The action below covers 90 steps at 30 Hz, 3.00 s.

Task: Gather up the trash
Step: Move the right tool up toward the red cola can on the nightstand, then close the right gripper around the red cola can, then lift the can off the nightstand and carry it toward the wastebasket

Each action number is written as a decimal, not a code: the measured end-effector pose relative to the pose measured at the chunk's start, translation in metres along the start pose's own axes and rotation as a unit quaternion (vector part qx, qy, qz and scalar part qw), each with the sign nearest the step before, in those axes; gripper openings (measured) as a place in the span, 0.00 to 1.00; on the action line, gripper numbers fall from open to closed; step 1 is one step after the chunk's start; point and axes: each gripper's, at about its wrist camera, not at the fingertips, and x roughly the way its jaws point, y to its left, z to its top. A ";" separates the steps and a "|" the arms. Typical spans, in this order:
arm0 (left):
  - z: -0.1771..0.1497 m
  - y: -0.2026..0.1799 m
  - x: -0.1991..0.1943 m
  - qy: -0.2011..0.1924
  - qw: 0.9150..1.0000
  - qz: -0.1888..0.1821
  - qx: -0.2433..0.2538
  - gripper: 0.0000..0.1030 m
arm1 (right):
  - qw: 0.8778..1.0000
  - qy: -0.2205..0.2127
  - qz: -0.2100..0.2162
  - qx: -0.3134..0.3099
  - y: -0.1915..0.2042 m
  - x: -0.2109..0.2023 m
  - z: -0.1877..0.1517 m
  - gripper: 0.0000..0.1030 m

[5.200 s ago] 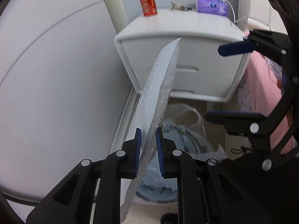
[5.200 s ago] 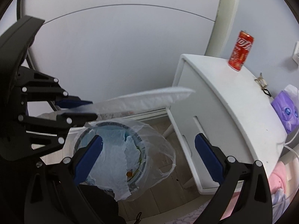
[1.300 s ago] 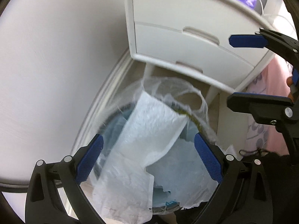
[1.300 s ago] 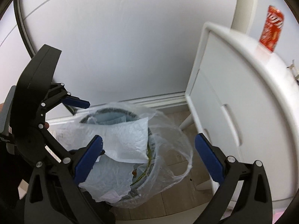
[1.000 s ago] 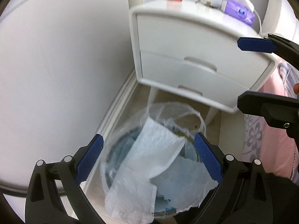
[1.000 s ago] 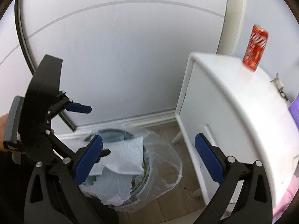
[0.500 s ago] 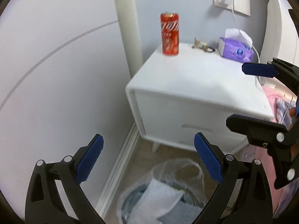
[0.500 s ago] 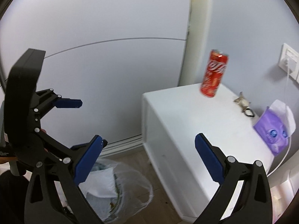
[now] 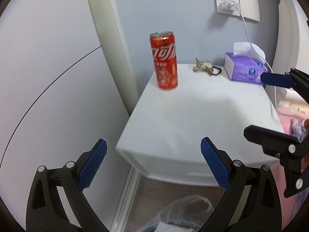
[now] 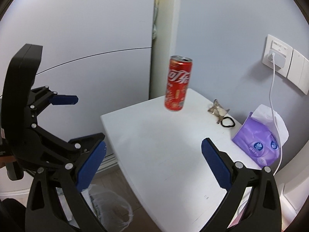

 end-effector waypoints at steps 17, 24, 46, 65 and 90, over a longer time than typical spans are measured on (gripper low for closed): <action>0.063 0.007 0.064 -0.007 1.000 -0.015 0.025 0.92 | 1.000 -0.010 -0.019 0.013 -0.047 0.064 0.064 0.93; 0.074 0.011 0.082 -0.007 0.999 -0.019 0.028 0.92 | 1.000 -0.007 -0.022 0.018 -0.057 0.093 0.081 0.93; 0.079 0.021 0.123 -0.007 0.999 -0.032 0.012 0.92 | 0.999 -0.001 -0.031 0.024 -0.062 0.166 0.107 0.93; 0.094 0.022 0.137 -0.021 0.999 -0.036 0.016 0.92 | 0.999 -0.008 -0.024 0.030 -0.064 0.180 0.112 0.93; 0.093 0.033 0.132 -0.026 0.999 -0.039 0.016 0.92 | 0.999 -0.004 -0.014 0.038 -0.063 0.181 0.105 0.53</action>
